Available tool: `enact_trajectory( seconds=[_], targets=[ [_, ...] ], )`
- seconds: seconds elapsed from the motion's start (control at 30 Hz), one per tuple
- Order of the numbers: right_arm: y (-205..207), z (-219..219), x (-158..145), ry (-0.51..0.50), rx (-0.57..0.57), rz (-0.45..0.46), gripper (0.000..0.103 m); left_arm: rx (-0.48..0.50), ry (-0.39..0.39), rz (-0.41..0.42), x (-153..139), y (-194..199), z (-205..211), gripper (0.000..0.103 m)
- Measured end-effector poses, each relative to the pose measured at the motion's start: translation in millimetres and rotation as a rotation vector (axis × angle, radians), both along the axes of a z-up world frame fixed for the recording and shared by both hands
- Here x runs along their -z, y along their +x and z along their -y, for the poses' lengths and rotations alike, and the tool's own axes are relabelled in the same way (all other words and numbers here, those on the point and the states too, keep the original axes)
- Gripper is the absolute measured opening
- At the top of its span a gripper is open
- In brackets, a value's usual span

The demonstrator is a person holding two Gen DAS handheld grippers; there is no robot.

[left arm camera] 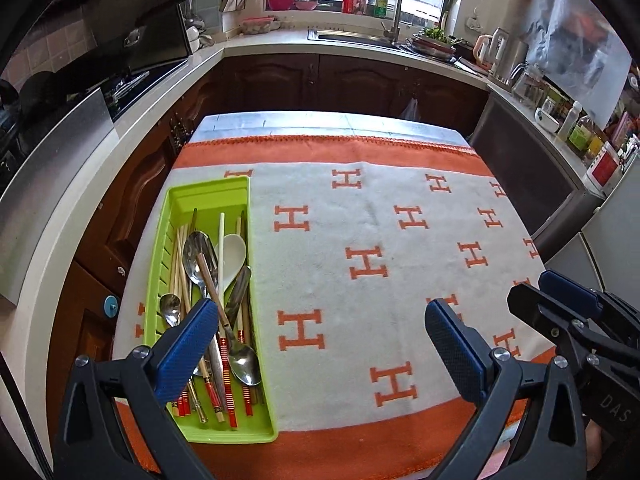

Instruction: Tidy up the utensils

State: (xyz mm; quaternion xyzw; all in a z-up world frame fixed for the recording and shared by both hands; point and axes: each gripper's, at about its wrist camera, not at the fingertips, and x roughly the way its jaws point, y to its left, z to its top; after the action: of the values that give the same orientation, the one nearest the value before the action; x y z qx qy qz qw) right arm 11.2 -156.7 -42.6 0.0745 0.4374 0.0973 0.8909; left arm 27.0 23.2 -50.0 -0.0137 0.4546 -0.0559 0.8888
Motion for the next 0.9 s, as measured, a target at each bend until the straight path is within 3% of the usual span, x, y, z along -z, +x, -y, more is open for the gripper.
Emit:
enact_trajectory(
  seconds=[0.4,0.9],
  targets=[
    [-17,23,-25,-0.008,0.063,0.101,0.060,-0.030,0.002,0.071,-25,-13,19,0.102],
    [-22,26,-22,-0.007,0.052,0.108,0.060,-0.072,0.040,0.115,-31,-20,23,0.102]
  ],
)
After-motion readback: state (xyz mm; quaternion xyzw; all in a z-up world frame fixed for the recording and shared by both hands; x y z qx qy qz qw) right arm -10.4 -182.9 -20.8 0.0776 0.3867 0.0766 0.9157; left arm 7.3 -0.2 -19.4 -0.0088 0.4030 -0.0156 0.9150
